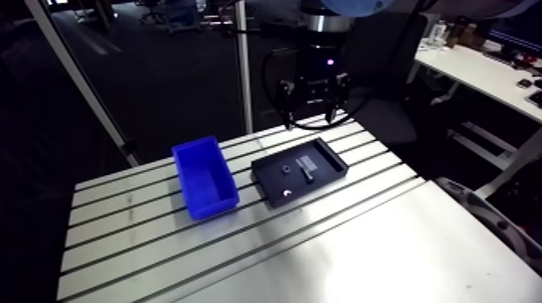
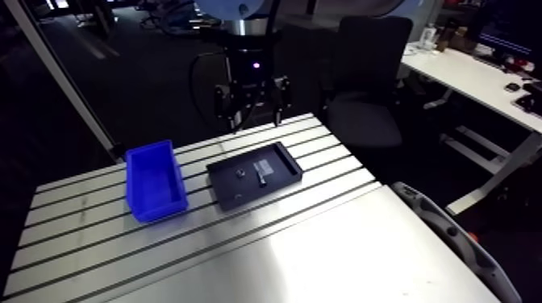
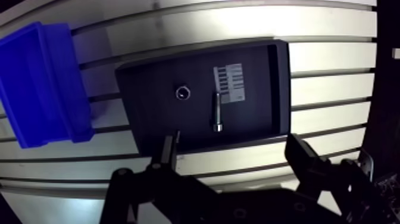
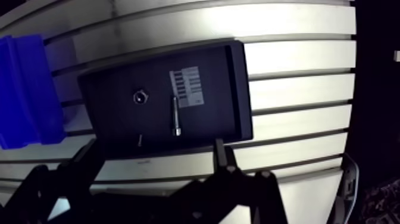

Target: Pick up the M10 bolt from the tray and put it into the blue bin.

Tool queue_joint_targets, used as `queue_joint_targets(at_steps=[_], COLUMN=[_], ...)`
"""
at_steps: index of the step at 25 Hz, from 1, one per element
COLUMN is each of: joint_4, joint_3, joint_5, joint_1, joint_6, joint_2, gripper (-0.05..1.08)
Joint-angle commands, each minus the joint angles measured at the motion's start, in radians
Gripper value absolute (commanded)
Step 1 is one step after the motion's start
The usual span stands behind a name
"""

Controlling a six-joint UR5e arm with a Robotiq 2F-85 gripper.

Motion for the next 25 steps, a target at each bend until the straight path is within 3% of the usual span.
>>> queue_joint_targets(at_steps=[1, 12, 25], joint_4=[-0.058, -0.090, -0.138], joint_3=[0.048, 0.087, 0.102], joint_5=[0.001, 0.005, 0.005], joint_1=[-0.006, -0.022, -0.022], joint_6=[0.000, -0.004, -0.005], joint_2=[0.012, 0.040, 0.098], gripper=[0.01, 0.01, 0.31])
